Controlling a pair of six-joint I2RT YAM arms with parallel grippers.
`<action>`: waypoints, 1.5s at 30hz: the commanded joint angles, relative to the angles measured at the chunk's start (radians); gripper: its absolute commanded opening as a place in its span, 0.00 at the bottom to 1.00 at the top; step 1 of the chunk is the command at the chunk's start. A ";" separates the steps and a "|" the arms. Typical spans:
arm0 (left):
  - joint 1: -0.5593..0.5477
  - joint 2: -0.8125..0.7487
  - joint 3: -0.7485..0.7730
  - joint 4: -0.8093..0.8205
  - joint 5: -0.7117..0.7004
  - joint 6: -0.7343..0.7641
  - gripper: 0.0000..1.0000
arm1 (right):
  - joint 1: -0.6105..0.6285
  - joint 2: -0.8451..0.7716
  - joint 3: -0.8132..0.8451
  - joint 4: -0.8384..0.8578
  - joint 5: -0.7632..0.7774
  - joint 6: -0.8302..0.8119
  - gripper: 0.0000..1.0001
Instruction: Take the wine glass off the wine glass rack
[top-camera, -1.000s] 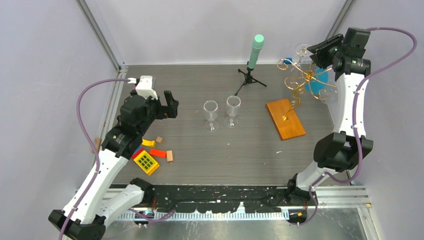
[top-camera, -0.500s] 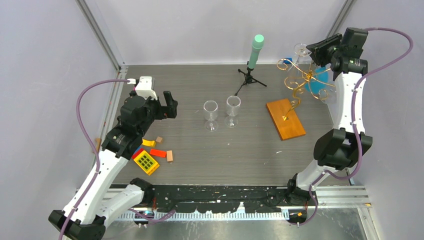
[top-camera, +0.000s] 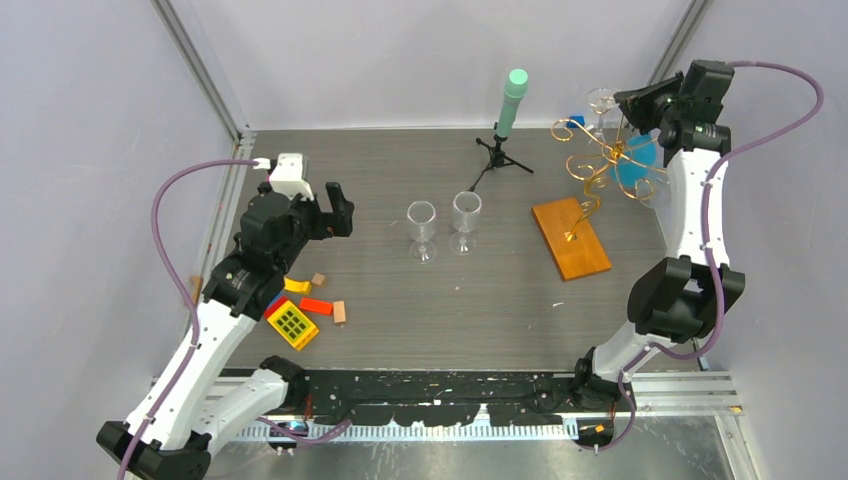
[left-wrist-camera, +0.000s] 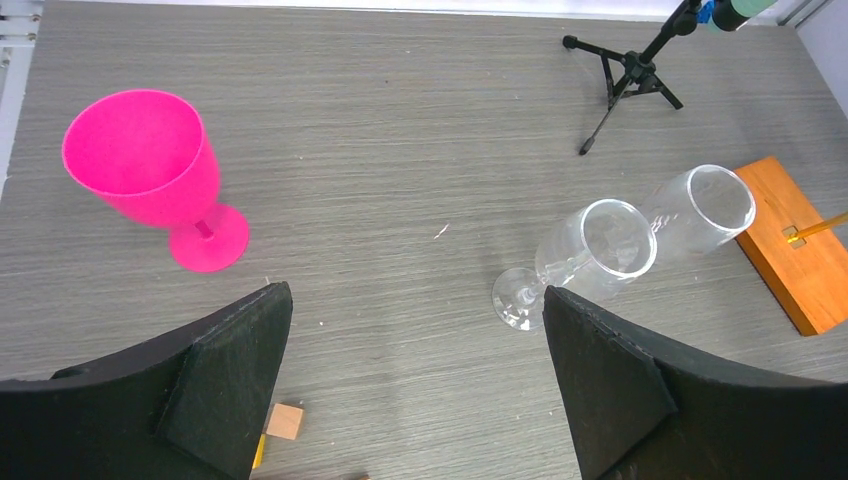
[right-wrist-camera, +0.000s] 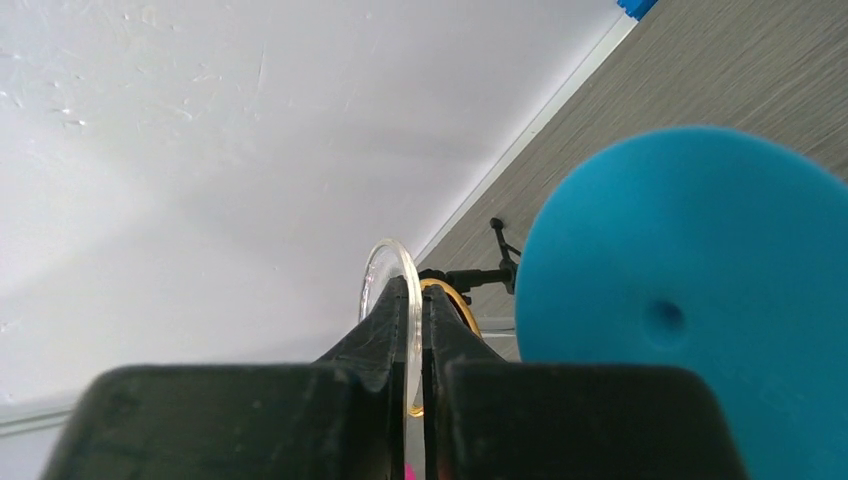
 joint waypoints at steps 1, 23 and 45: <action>-0.002 -0.019 -0.004 0.028 -0.020 -0.001 1.00 | 0.003 -0.071 -0.070 0.109 0.037 0.028 0.01; -0.002 -0.020 -0.004 0.031 -0.015 -0.001 1.00 | 0.004 -0.251 -0.192 0.215 0.148 0.033 0.00; -0.002 -0.023 -0.001 0.028 -0.017 0.003 1.00 | 0.003 -0.143 -0.121 0.275 0.203 -0.039 0.00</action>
